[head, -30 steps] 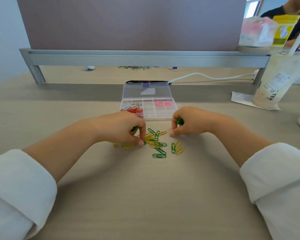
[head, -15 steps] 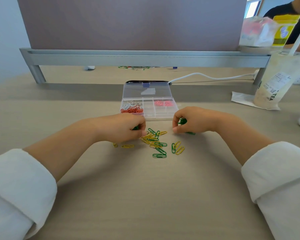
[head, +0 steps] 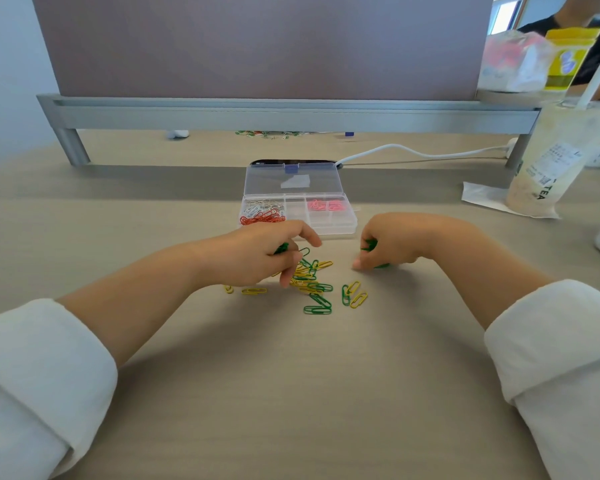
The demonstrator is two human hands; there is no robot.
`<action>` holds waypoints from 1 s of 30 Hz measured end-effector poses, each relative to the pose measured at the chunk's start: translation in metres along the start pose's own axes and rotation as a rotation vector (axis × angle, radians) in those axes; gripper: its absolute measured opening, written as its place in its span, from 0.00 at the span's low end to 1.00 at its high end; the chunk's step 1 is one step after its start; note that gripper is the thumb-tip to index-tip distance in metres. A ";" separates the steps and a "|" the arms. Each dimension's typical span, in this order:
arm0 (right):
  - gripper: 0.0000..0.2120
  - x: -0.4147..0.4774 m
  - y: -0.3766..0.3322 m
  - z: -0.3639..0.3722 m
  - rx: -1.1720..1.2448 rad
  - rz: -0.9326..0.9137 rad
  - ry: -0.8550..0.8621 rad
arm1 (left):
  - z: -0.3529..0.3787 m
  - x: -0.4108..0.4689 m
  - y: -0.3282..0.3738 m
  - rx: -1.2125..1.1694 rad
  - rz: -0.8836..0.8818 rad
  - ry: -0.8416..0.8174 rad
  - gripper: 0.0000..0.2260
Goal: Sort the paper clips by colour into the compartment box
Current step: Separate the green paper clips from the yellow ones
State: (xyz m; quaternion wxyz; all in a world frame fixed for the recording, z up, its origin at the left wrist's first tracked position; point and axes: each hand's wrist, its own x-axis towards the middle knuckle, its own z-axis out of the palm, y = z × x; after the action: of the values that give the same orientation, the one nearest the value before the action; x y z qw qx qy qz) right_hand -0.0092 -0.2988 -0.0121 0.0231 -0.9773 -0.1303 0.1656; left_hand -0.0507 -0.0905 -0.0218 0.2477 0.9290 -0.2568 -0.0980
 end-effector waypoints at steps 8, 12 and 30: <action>0.16 -0.004 -0.003 -0.004 0.012 -0.042 0.024 | 0.009 0.001 0.003 -0.035 0.021 -0.041 0.14; 0.18 -0.007 0.001 -0.007 -0.062 0.015 -0.091 | 0.009 0.000 0.009 0.003 0.044 -0.029 0.12; 0.12 0.000 -0.015 0.007 0.033 -0.194 0.045 | 0.010 0.001 0.009 0.184 0.045 -0.031 0.10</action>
State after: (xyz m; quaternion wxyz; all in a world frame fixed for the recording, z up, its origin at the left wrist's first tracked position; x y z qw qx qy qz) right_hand -0.0147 -0.2847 -0.0176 0.0580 -0.9629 -0.2213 0.1430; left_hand -0.0570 -0.1013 -0.0259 0.1597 0.9402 -0.2893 -0.0827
